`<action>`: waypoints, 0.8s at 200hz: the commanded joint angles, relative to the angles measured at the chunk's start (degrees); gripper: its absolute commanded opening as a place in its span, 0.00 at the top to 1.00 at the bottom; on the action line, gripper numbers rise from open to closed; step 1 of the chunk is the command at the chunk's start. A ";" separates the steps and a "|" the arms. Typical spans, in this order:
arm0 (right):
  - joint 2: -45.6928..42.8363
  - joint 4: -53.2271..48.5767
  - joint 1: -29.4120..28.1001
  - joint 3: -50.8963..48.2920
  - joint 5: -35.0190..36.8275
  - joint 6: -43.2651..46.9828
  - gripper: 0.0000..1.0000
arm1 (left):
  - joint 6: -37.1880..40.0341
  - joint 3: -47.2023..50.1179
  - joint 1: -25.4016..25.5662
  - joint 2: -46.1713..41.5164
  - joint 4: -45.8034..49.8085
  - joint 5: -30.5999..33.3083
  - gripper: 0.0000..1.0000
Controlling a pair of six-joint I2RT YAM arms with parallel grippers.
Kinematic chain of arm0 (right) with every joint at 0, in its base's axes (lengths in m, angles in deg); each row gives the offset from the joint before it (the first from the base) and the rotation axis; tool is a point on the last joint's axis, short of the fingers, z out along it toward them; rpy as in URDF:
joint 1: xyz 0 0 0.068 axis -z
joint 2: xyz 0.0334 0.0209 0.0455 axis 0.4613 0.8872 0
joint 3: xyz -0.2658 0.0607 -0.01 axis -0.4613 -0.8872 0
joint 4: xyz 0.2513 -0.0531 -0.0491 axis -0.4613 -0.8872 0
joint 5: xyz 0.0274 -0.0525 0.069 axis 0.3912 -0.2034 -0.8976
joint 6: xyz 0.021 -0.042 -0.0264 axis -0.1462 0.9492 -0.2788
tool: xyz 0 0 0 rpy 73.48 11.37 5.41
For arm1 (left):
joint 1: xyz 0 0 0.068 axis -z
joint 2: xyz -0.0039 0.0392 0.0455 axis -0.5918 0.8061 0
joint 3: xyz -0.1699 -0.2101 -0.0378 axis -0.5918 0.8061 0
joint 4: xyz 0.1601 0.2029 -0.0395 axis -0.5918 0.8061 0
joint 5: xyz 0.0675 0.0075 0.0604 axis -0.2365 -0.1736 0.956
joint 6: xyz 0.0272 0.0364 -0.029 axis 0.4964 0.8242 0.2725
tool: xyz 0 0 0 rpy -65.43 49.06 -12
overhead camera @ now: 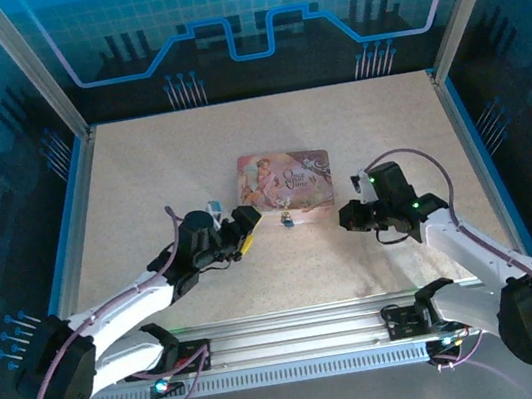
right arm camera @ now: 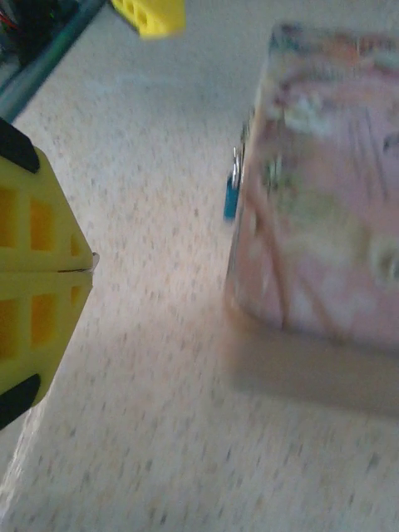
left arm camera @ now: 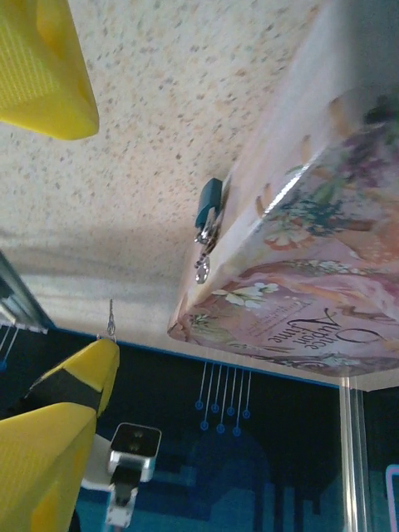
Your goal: Unlock a padlock with a key
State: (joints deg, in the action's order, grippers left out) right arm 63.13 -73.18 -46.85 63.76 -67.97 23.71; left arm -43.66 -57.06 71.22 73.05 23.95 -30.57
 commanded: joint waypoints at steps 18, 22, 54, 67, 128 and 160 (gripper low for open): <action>-0.14 -0.57 -5.87 5.47 -1.24 0.98 1.00 | -14.02 0.38 3.56 4.57 -8.74 -0.61 0.18; 0.03 -0.38 -6.53 5.89 -0.91 0.91 1.00 | -14.91 0.44 3.99 5.05 -9.80 -0.51 0.18; 1.39 2.20 -11.71 7.76 1.47 -0.26 1.00 | -21.94 1.47 6.62 8.31 -17.50 1.88 0.20; 2.17 3.80 -13.53 7.96 2.48 -1.08 1.00 | -24.86 2.42 7.08 9.27 -21.05 3.01 0.21; 7.08 8.50 -18.96 9.63 4.15 -2.67 1.00 | -34.30 4.18 9.59 9.99 -26.37 8.19 0.25; 9.74 11.15 -20.95 10.77 4.49 -3.46 1.00 | -36.86 4.37 10.84 10.20 -26.44 9.06 0.24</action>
State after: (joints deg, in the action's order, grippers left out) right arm 71.11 -65.71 -66.13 72.13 -64.47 21.48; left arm -76.49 -53.63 81.02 82.86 0.06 -23.84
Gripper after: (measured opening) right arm 0.051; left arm 0.761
